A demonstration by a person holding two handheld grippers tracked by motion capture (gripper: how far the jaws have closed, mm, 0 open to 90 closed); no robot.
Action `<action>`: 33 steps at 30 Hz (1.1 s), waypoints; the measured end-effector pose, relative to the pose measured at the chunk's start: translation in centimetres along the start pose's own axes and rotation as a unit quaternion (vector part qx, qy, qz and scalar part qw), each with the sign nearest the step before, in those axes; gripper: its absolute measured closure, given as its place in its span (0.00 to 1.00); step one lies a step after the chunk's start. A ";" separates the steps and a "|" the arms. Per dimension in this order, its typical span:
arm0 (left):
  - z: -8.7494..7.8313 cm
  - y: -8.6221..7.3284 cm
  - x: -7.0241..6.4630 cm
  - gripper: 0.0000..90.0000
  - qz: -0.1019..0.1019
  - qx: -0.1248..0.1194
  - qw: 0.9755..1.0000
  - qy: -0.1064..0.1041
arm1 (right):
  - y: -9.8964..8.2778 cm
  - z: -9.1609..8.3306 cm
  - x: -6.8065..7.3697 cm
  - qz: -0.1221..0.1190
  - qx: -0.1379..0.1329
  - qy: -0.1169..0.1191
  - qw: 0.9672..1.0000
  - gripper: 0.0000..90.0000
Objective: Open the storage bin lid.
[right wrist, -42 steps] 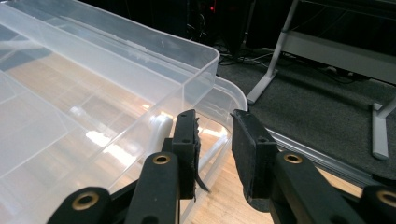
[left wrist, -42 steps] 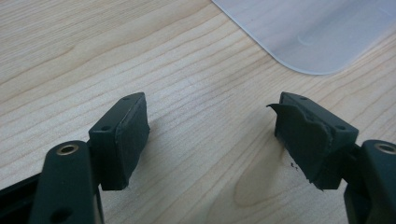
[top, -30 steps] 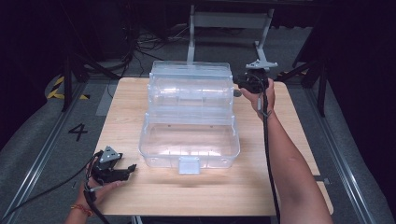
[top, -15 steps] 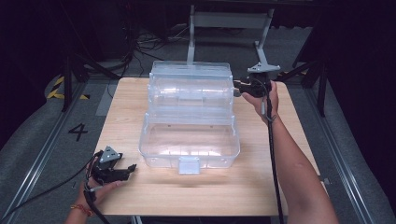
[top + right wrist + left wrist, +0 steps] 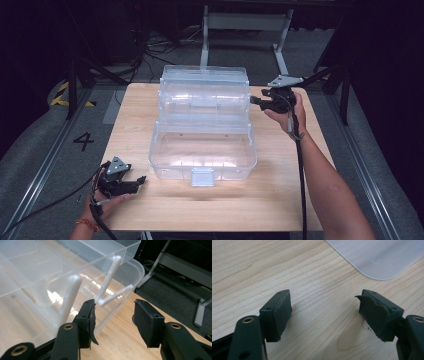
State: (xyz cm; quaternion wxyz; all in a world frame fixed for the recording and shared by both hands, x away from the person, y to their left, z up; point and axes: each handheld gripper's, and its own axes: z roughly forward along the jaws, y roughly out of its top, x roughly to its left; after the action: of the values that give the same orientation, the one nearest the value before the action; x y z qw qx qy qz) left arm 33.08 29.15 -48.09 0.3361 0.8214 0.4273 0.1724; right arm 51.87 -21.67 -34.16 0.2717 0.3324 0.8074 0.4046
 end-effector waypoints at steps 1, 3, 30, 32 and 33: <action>0.0 0.0 0.0 0.30 0.000 0.000 1.000 0.000 | -0.2 -0.2 0.0 -0.003 0.002 -0.001 1.000 0.57; 0.0 0.0 0.0 0.29 0.000 0.000 1.000 0.000 | -0.5 -0.7 0.1 -0.006 0.004 -0.001 1.000 0.56; 0.0 0.0 0.0 0.29 -0.005 0.000 1.000 0.002 | -7.7 -6.9 2.0 -0.077 0.040 0.001 0.996 0.43; 0.0 0.0 0.0 0.29 -0.005 0.000 1.000 0.002 | -8.4 -7.2 2.2 -0.083 0.048 -0.004 0.995 0.43; 0.0 0.0 0.0 0.29 -0.005 0.001 1.000 0.002 | -8.9 -7.4 2.3 -0.084 0.050 -0.004 0.995 0.43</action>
State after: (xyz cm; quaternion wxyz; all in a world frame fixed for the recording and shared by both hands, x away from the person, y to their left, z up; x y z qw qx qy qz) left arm 33.07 29.11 -48.10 0.3355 0.8191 0.4322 0.1723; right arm 42.34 -27.43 -38.12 0.2906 0.2785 0.8507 0.3382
